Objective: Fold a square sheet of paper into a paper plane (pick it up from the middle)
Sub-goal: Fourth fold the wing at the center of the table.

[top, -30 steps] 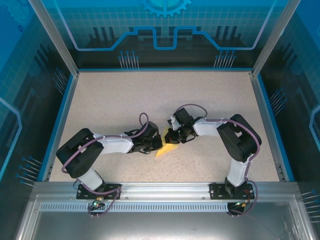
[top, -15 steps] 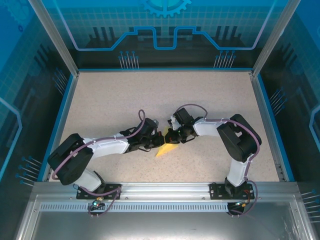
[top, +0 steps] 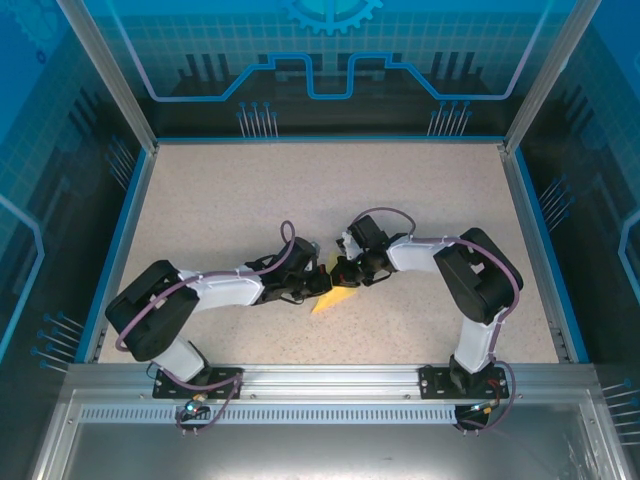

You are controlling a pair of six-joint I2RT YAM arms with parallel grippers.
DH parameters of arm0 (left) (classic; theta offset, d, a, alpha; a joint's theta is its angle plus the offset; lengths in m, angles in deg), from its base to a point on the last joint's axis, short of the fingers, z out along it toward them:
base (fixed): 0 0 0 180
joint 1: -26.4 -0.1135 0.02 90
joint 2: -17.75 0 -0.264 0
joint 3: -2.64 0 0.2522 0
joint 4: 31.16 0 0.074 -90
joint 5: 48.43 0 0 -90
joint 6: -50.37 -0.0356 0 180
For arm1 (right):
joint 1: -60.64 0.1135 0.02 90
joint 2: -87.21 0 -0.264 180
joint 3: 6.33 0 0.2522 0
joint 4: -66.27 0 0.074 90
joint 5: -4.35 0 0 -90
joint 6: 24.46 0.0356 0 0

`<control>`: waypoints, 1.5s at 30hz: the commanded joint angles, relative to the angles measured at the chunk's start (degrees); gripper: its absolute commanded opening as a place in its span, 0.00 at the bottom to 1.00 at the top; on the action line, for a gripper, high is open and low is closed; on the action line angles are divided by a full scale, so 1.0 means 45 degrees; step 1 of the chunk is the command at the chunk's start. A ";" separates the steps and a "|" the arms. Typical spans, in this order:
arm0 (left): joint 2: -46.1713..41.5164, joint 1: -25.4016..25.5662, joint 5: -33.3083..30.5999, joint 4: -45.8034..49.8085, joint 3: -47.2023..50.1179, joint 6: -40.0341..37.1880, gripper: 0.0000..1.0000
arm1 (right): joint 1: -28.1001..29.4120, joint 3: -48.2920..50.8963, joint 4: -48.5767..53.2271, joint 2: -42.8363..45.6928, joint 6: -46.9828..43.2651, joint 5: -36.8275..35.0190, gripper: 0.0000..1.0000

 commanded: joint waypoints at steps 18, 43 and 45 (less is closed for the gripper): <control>-0.0650 0.0004 -0.0414 -0.0065 0.0867 0.0359 0.00 | -0.0133 0.0111 0.0234 -0.0289 -0.0130 0.0076 0.03; 0.0568 0.0024 -0.0667 0.0621 0.0552 0.0359 0.00 | -0.0301 0.0221 -0.0814 0.0416 -0.0507 0.0923 0.03; 0.0588 0.0026 -0.0664 0.0785 0.0667 0.0404 0.00 | -0.0305 0.0399 -0.1170 0.0773 -0.0714 0.0972 0.03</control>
